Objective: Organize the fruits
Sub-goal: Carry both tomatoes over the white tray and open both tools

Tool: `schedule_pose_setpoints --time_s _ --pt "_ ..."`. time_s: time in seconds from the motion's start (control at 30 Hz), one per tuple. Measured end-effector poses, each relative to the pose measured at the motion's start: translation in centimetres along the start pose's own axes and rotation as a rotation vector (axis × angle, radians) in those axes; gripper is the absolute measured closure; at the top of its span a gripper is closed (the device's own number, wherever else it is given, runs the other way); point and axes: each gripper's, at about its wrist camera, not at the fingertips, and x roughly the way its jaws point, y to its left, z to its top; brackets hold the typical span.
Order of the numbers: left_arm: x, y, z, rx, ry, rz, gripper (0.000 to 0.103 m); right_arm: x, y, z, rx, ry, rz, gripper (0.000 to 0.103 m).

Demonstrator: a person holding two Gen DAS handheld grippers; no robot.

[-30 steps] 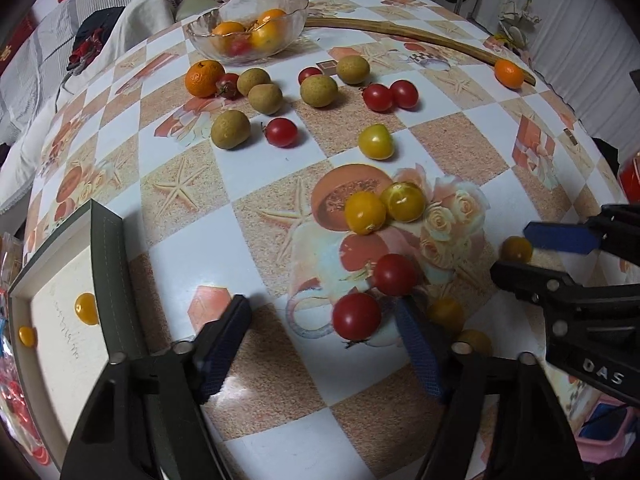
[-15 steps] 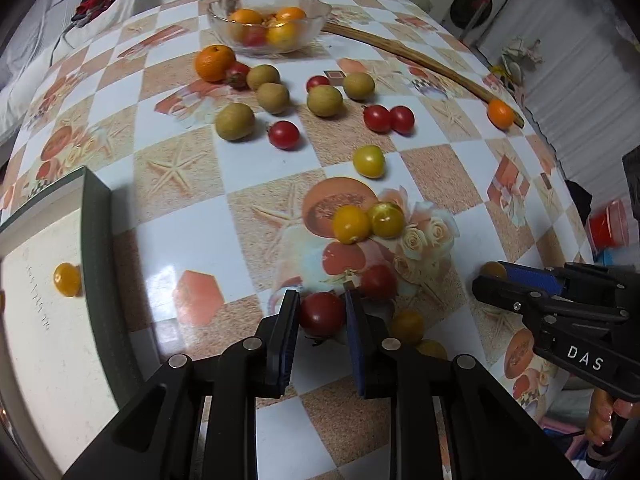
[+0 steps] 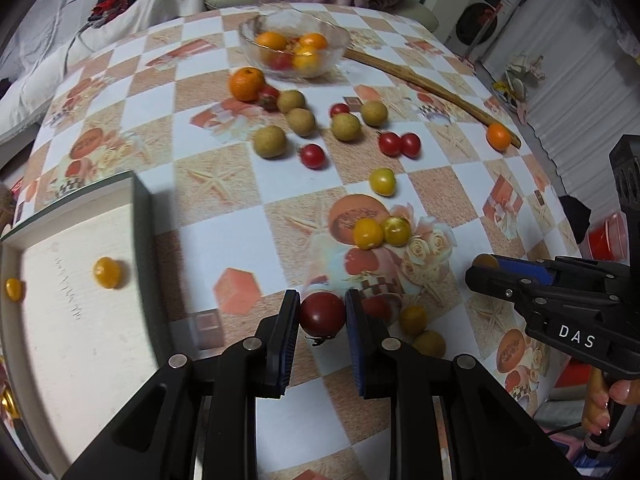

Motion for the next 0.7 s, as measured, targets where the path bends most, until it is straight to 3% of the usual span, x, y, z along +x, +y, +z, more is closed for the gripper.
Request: schedule_pose_setpoints --time_s 0.3,0.7 --pt "-2.7 4.0 -1.1 -0.078 -0.049 0.037 0.078 0.1 4.5 1.0 -0.084 -0.001 0.028 0.079" --pt "-5.4 11.8 -4.5 -0.228 -0.078 0.127 0.078 1.2 13.4 2.1 -0.234 0.001 0.089 0.079"
